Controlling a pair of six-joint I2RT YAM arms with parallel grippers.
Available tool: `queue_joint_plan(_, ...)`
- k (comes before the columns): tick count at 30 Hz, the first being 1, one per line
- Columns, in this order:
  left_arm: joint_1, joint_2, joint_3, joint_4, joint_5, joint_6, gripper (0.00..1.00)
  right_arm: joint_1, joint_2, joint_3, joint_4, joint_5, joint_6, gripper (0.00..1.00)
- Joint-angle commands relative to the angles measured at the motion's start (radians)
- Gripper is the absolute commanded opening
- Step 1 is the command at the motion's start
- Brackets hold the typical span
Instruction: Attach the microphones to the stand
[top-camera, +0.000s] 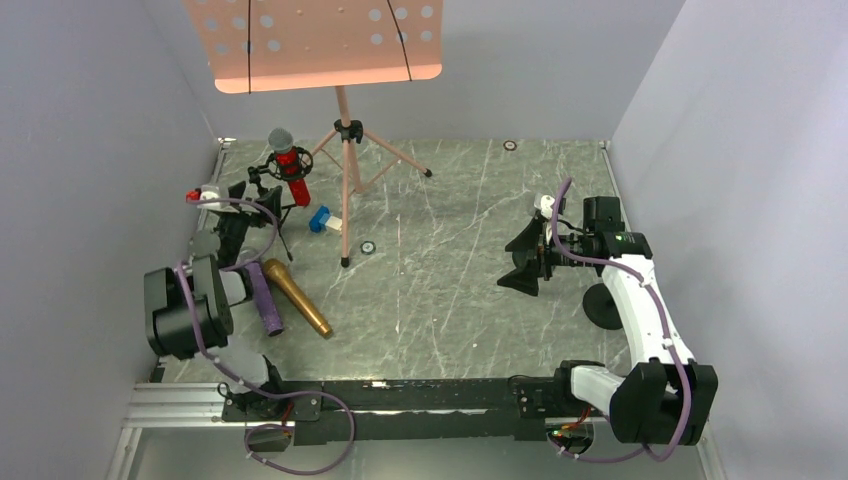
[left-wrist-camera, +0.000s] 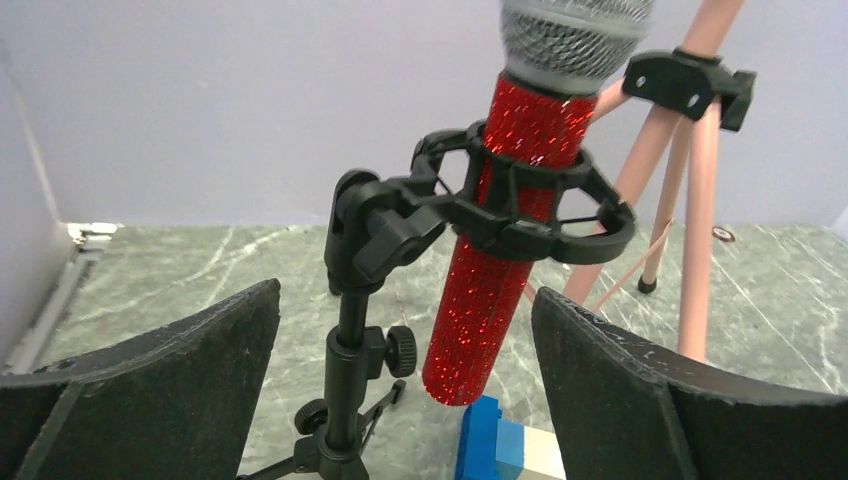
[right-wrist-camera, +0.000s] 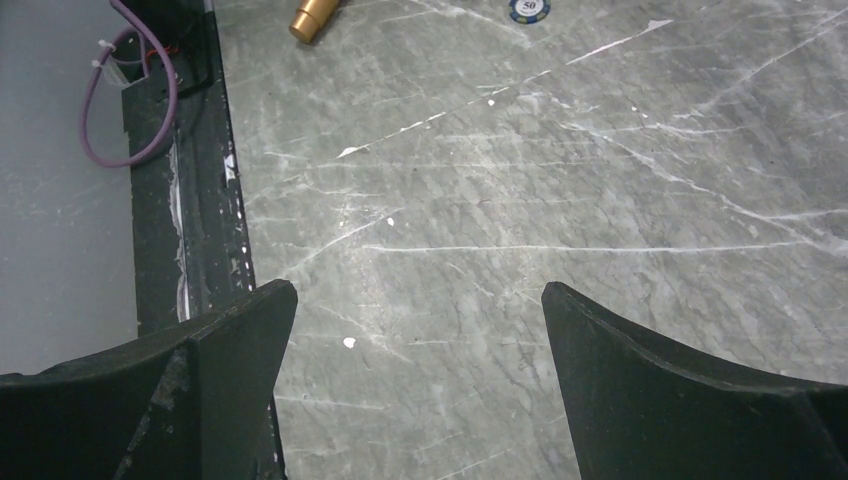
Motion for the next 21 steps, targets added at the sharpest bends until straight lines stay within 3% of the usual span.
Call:
queue_joint_plan(1, 0.0, -0.18, -0.055, -0.182, -0.116, 0.105, 0.99, 0.003, -0.024, 0.027, -0.002, -0.044, -0.031, 1.0)
queue_joint_plan(6, -0.001, -0.378, -0.118, -0.434, -0.215, 0.089, 0.99, 0.003, -0.041, 0.03, -0.013, -0.047, -0.039, 1.0)
queue_joint_plan(9, -0.042, -0.586, -0.182, -0.593, -0.262, 0.053, 0.99, 0.002, -0.069, 0.028, -0.002, -0.051, -0.03, 1.0)
queue_joint_plan(13, -0.121, -0.878, -0.133, -1.029, -0.281, 0.046, 0.99, 0.002, -0.088, 0.028, 0.009, -0.059, -0.021, 1.0)
queue_joint_plan(18, -0.123, -1.048, 0.037, -1.499, -0.168, 0.0, 0.99, -0.011, -0.093, 0.087, -0.006, -0.058, 0.037, 1.0)
queue_joint_plan(21, -0.124, -1.049, 0.103, -1.64, 0.013, 0.058, 0.99, -0.011, -0.105, 0.152, 0.056, 0.032, 0.229, 1.0)
